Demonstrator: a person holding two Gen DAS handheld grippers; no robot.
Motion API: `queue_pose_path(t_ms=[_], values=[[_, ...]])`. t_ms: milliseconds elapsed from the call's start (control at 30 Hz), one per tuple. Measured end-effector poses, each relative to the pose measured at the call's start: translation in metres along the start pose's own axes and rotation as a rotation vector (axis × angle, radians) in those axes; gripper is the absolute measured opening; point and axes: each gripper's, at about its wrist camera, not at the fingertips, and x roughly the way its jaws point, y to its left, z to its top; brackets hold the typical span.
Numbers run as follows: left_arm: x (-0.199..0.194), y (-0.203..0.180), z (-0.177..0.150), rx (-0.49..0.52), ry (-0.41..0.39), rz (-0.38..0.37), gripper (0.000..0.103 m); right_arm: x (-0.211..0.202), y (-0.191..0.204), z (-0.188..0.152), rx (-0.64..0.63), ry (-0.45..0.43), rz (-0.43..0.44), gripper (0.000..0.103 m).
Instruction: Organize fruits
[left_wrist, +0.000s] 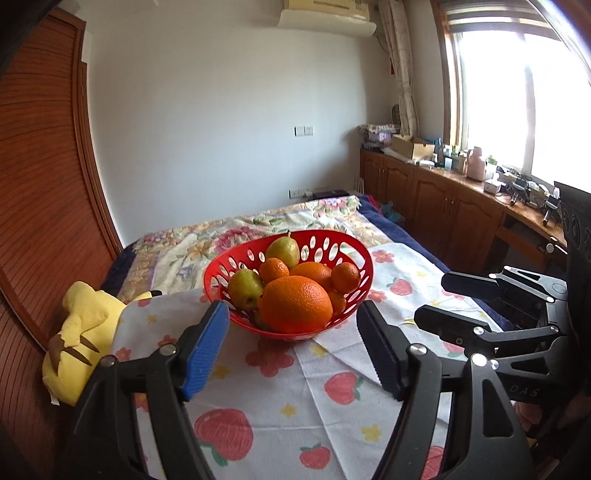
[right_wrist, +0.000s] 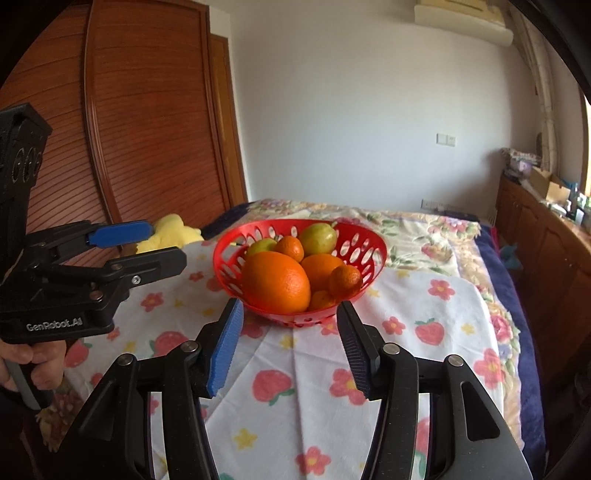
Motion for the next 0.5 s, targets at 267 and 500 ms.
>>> queue_pose_path(t_ms=[267,500], values=[[-0.035,0.001,-0.008,-0.034,-0.101,0.032,0.098,-0.024,0.009,-0.006,0.02,-0.048,-0.052,0.075],[-0.056,-0.002,-0.013,-0.046,-0.145,0.059,0.101,-0.043,0.013,-0.008,0.032,-0.09,-0.084,0.088]])
